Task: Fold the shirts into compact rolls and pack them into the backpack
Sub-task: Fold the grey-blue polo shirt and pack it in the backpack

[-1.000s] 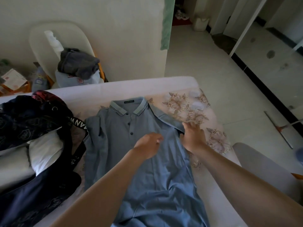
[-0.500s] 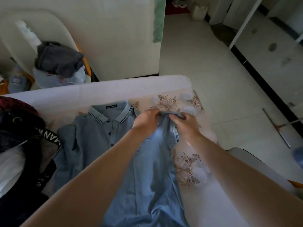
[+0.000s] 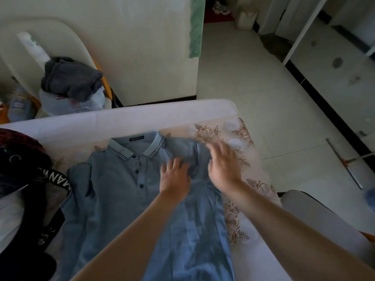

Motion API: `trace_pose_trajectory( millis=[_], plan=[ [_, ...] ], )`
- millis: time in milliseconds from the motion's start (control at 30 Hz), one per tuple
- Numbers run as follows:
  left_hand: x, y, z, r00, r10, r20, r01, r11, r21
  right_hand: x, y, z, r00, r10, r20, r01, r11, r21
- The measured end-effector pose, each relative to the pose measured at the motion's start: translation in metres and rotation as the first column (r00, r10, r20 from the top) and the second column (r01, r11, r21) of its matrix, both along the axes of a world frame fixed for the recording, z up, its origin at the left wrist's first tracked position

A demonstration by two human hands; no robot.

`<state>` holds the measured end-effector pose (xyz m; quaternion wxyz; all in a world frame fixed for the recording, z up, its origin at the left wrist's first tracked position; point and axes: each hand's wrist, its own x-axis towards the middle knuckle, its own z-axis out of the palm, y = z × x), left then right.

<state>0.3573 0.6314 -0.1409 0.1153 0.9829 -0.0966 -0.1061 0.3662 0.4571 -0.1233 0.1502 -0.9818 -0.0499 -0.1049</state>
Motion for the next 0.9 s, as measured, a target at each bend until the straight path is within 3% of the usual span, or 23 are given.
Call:
trace_pose_trajectory(
  millis=[100, 200, 300, 367, 500, 600, 700, 767, 833, 900],
  plan=[
    [-0.012, 0.005, -0.017, 0.984, -0.095, -0.151, 0.095, 0.995, -0.006, -0.022, 0.014, -0.026, 0.888, 0.267, -0.375, -0.273, 0.961, 0.038],
    [-0.013, 0.016, -0.018, 0.986, -0.129, -0.102, 0.124, 0.991, -0.059, -0.022, 0.005, -0.038, 0.82, 0.194, -0.539, -0.276, 0.958, -0.076],
    [-0.018, 0.035, -0.017, 1.0, -0.018, 0.01, 0.017, 0.999, 0.049, -0.016, -0.017, -0.037, 0.824, 0.076, -0.561, -0.219, 0.957, -0.191],
    [-0.023, 0.048, -0.02, 0.999, 0.04, -0.012, -0.039, 0.995, 0.091, -0.012, -0.025, -0.033, 0.806, 0.014, -0.592, -0.182, 0.957, -0.225],
    [-0.027, 0.062, -0.019, 0.991, 0.001, -0.134, -0.01, 0.998, -0.066, -0.005, 0.005, -0.019, 0.844, -0.077, -0.53, -0.123, 0.935, -0.332],
    [-0.028, 0.077, -0.007, 0.992, 0.103, -0.067, -0.115, 0.968, -0.224, -0.009, 0.056, -0.014, 0.908, 0.075, -0.413, -0.176, 0.961, -0.214],
    [-0.03, 0.113, 0.006, 0.971, 0.226, 0.08, -0.209, 0.961, -0.178, -0.022, 0.118, -0.017, 0.879, 0.321, -0.354, -0.35, 0.936, -0.02],
    [-0.033, 0.146, 0.013, 0.941, 0.317, 0.114, -0.304, 0.945, -0.116, -0.032, 0.153, -0.02, 0.814, 0.424, -0.398, -0.436, 0.898, 0.065],
    [-0.036, 0.182, 0.015, 0.91, 0.405, 0.084, -0.403, 0.914, -0.049, -0.038, 0.17, -0.027, 0.757, 0.43, -0.493, -0.467, 0.883, 0.052],
    [-0.038, 0.217, 0.014, 0.908, 0.419, 0.004, -0.416, 0.901, 0.121, -0.04, 0.165, -0.033, 0.759, 0.352, -0.548, -0.472, 0.877, -0.092]
  ],
)
